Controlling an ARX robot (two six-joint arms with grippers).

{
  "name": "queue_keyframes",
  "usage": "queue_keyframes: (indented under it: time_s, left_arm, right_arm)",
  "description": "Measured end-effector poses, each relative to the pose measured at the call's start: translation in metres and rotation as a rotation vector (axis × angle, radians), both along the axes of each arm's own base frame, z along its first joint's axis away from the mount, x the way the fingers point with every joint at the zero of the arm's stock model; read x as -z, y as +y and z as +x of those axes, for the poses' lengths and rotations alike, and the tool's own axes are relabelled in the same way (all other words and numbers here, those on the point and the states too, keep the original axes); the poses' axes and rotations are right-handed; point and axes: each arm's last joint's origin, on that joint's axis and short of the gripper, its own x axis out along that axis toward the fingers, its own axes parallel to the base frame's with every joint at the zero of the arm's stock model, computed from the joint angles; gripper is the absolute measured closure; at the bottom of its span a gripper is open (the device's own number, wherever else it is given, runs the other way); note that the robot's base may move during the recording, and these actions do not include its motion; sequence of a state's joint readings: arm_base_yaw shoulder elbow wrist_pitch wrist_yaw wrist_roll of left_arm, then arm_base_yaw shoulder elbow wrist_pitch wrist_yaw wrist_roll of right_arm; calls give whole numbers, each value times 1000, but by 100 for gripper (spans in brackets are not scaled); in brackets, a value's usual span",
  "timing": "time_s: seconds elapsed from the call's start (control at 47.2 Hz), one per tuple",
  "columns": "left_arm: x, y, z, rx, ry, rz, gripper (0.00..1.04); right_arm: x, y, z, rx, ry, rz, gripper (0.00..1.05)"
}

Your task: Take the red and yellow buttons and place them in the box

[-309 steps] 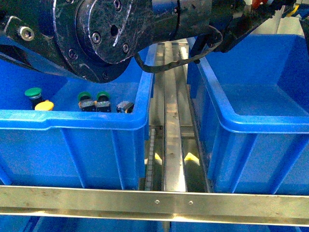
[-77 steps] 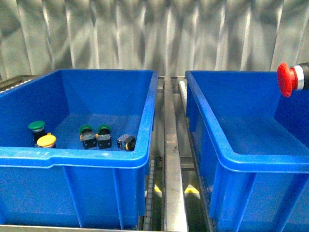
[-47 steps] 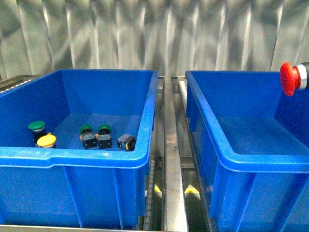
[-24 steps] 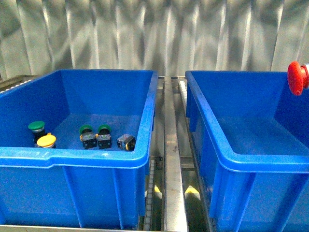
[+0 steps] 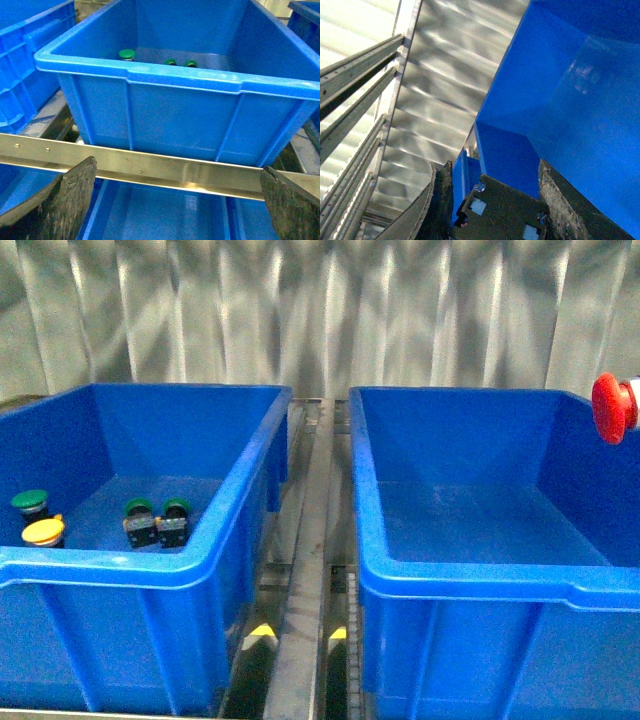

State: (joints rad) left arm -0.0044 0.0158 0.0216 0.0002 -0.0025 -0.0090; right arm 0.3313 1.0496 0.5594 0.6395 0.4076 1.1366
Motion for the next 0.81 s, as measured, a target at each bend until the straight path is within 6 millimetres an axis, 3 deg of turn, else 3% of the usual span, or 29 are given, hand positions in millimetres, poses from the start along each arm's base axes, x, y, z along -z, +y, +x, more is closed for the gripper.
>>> queue_keyframes:
  time_s: [0.318, 0.805]
  left_arm:
    - [0, 0, 0, 0, 0, 0, 8]
    - [0, 0, 0, 3, 0, 1, 8]
  right_arm:
    - [-1, -5, 0, 12, 2, -2, 65]
    - [-11, -48, 14, 168, 38, -36, 65]
